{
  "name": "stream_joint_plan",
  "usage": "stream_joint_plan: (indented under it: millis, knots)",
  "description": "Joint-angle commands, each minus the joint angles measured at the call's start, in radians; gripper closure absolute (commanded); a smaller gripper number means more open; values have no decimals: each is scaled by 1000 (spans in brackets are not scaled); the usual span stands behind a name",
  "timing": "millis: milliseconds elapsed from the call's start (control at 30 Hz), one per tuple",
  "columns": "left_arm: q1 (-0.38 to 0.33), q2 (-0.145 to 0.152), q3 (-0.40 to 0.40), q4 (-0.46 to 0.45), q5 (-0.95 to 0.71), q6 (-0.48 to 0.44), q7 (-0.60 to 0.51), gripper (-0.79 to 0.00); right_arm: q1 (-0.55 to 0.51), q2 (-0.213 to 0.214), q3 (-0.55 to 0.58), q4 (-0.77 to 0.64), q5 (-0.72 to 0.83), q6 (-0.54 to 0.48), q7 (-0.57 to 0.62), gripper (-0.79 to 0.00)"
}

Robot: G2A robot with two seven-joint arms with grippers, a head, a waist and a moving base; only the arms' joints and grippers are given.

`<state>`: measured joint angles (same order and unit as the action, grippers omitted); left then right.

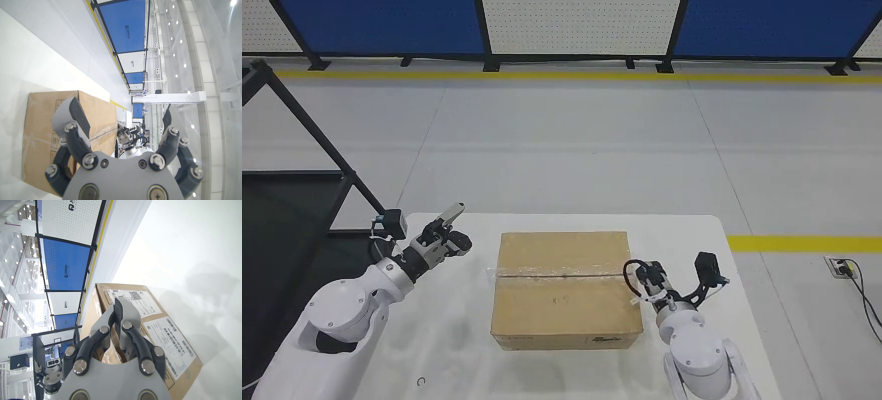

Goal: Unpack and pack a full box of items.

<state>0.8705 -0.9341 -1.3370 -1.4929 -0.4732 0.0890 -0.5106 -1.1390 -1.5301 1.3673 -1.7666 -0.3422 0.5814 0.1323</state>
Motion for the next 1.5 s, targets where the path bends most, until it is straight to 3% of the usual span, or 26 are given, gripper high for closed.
stream_joint_plan:
  millis: [0,33,67,133,167,233,467,867,1467]
  knots:
    - [0,0,0,0,0,0,0,-785,-16,0,-1,-20,9,-63,-25,0]
    - [3,0,0,-1,-2,-1,1,-733,-29,-1,0,-30,16,-94,-45,0]
    - [12,0,0,-9,-10,1,-14,-416,-39,-2,-2,-39,20,-121,-61,0]
    - [24,2,-10,-17,-28,11,-75,-105,-51,-2,-8,-48,25,-161,-82,0]
    - [31,4,-18,-17,-45,13,-115,0,-53,-3,-11,-49,23,-174,-91,0]
    - [39,9,-31,-13,-73,52,-205,0,-51,-4,-18,-46,28,-191,-98,0]
    - [48,23,-41,-9,-20,164,-323,0,-18,-4,-32,-6,31,-216,-83,0]
    - [66,24,-14,-24,78,185,-273,0,-13,-2,-29,15,41,-238,-73,0]
    - [-14,6,80,77,126,238,-292,0,-28,4,-25,11,65,-295,-32,0]
